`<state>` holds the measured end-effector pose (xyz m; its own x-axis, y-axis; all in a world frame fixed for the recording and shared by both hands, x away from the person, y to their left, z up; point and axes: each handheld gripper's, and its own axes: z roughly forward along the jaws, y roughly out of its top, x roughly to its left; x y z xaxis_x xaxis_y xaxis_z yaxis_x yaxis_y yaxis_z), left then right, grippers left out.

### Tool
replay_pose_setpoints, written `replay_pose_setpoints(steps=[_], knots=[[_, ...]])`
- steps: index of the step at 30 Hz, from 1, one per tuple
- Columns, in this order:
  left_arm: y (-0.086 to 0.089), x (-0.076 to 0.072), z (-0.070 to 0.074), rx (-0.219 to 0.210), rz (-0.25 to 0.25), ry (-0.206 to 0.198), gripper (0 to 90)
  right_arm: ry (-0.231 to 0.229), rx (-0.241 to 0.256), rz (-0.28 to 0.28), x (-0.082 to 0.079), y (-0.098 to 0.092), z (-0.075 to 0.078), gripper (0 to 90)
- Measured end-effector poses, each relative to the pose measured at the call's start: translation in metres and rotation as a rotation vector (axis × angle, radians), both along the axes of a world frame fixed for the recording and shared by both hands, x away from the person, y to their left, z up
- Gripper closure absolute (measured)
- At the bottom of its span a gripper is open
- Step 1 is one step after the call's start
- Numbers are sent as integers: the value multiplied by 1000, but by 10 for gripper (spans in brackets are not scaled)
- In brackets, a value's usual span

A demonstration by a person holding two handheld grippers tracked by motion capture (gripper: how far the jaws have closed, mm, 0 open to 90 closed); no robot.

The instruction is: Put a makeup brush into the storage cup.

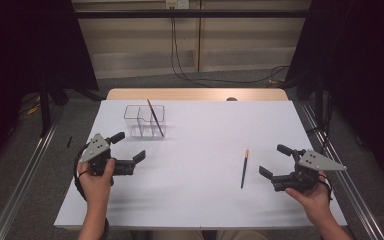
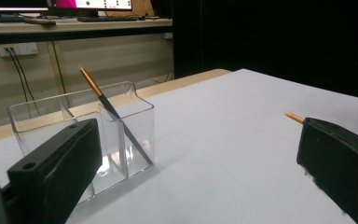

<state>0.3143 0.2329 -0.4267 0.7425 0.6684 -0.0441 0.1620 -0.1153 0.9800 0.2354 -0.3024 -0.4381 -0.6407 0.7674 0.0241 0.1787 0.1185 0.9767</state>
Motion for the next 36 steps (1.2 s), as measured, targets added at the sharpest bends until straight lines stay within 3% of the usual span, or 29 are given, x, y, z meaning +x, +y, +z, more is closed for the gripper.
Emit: replay_pose_setpoints(steps=[15,23,28,36], knots=[[12,-5,-3,-34,-15,0,0,1,1,-15,6,0,-1,3],[17,-7,-3,-20,-22,2,0,10,-7,-13,8,2,-3,3],[16,-9,-4,4,-51,-8,0,8,-6,-15,9,3,-2,3],[18,-13,-4,0,-70,-11,0,11,-11,-14,11,3,-3,3]])
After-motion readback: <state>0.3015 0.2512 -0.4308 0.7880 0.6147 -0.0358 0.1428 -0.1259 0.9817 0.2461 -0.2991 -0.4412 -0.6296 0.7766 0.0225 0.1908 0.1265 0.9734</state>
